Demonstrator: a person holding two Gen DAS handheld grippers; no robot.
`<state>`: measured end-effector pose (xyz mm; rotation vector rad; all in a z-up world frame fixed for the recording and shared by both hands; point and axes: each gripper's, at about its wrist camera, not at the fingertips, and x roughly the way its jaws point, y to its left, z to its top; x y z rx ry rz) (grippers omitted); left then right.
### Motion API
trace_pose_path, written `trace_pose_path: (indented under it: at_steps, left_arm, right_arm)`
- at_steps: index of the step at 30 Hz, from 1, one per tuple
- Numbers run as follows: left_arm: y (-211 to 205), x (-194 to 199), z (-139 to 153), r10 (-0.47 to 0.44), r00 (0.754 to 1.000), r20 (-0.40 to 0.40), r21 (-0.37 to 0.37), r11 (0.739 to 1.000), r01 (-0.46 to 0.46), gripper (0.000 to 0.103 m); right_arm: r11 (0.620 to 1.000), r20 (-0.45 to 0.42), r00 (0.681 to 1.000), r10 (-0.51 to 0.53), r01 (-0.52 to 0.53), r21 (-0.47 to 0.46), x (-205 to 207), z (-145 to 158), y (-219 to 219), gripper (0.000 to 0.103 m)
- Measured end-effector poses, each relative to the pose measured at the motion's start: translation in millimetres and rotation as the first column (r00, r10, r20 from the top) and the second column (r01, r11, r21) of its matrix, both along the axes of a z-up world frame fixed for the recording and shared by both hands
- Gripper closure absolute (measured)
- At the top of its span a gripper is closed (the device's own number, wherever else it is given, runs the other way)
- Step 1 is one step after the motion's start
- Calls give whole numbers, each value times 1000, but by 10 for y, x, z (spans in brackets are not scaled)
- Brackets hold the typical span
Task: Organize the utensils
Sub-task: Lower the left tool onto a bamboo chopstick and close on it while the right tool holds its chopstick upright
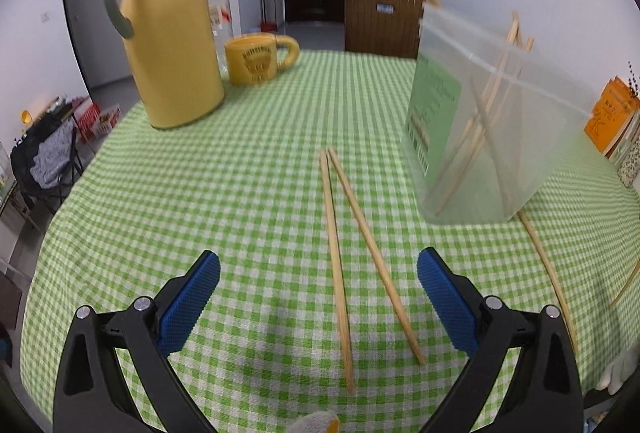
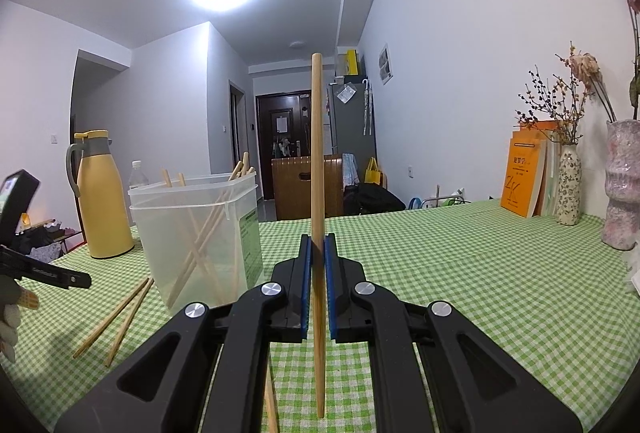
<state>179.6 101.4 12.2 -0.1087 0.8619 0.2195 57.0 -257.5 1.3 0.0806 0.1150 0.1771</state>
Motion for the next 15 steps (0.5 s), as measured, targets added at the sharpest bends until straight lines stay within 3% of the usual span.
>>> trace_pose_path:
  at_steps: [9,15]
  left_arm:
    - [-14,334,-111,7,993,-117,-28,1000,-11,8]
    - [60,548,-257,31,976,-214,-54,998,-44,23]
  right_arm:
    - [1000,1,1000,15,-15,0,-9,-1,5,96]
    - [1000,-1,1000,17,-17,-1,-2,2,8,96]
